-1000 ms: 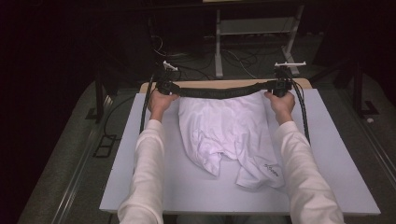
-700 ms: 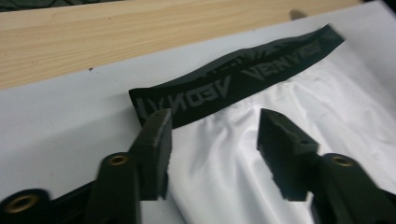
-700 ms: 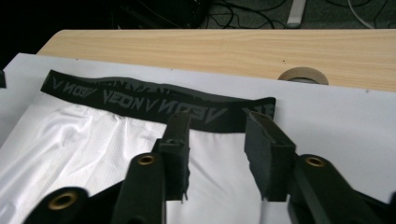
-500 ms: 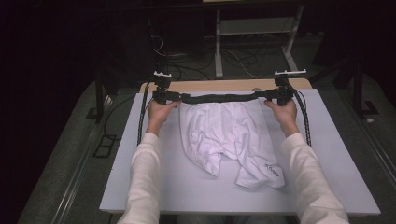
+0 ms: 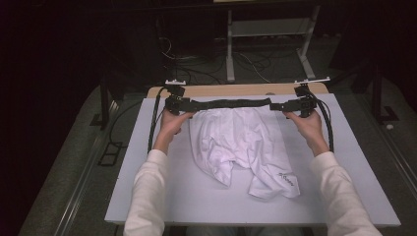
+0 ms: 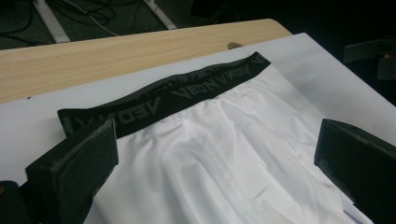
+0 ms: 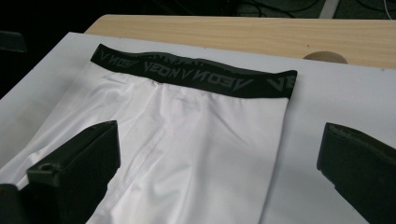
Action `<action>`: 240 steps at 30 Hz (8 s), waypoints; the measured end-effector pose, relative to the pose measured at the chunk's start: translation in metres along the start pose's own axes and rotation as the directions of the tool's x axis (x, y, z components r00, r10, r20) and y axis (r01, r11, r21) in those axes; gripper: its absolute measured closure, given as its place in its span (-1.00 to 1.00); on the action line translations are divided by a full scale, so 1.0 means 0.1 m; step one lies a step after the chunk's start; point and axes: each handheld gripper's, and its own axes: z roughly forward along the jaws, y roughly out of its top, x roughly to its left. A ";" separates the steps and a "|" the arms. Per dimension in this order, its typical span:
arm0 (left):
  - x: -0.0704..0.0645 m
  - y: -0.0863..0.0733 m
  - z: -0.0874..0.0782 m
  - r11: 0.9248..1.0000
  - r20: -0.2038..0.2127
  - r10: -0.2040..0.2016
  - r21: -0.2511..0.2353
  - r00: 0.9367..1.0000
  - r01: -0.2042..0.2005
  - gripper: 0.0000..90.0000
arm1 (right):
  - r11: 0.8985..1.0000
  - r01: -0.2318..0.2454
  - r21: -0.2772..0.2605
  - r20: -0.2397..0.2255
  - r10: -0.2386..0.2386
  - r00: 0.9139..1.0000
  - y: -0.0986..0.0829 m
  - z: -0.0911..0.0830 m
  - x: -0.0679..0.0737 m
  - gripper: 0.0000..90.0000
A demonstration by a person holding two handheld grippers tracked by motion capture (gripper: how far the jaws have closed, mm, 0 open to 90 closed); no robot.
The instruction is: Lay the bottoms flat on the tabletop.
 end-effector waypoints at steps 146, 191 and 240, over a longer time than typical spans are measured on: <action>-2.30 -1.49 0.57 0.735 0.491 0.508 0.182 0.708 -0.653 0.73 | 0.952 -0.202 0.229 -0.071 0.224 0.972 -1.79 -1.24 0.01 0.93; -2.51 -1.35 0.39 0.760 0.661 0.342 0.222 0.667 -0.610 0.97 | 0.955 -0.178 0.237 -0.158 0.219 0.963 -1.93 -1.66 0.07 0.93; -2.42 -1.45 0.39 0.756 0.660 0.318 0.257 0.680 -0.602 0.26 | 0.940 -0.184 0.289 -0.057 0.209 0.976 -1.99 -1.64 0.02 0.51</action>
